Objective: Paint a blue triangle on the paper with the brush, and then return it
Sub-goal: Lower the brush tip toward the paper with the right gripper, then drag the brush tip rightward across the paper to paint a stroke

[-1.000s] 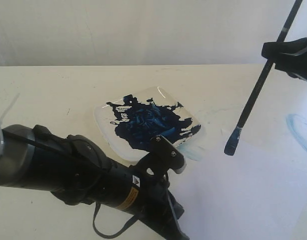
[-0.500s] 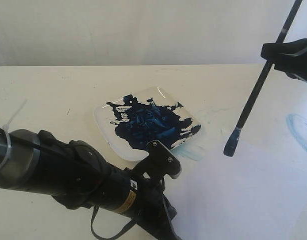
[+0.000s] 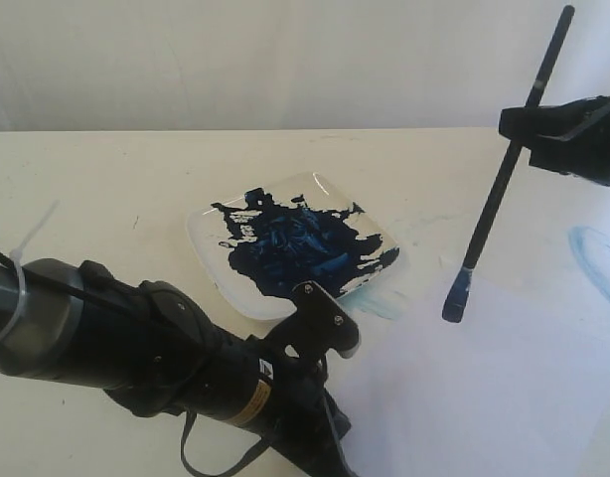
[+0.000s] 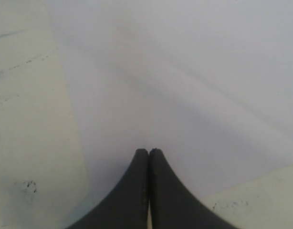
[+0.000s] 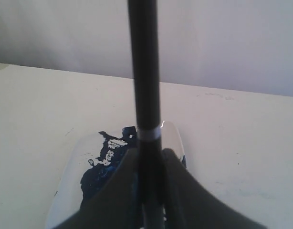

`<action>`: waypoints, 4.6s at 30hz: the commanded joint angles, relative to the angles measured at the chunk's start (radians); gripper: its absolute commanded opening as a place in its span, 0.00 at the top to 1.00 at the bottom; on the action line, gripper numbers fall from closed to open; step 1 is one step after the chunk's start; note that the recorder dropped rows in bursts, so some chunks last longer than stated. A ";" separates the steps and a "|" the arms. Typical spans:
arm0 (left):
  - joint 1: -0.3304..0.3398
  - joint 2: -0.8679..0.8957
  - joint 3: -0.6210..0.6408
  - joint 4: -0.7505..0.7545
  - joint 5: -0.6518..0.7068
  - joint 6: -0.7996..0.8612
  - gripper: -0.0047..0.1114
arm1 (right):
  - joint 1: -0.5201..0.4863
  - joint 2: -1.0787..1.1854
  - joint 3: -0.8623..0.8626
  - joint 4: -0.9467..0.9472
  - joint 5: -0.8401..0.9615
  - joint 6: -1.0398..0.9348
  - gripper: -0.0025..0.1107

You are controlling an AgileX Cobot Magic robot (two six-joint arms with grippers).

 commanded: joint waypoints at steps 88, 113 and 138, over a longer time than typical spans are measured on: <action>-0.001 -0.002 0.007 0.010 -0.010 0.003 0.96 | 0.111 -0.012 0.073 -0.076 -0.247 -0.142 0.98; -0.001 -0.002 0.007 0.010 -0.010 0.003 0.96 | 0.111 -0.185 0.073 -0.093 -0.125 -0.072 0.98; -0.001 -0.002 0.007 0.010 -0.019 0.001 0.96 | 0.233 -0.078 0.131 0.011 -0.099 -0.227 0.98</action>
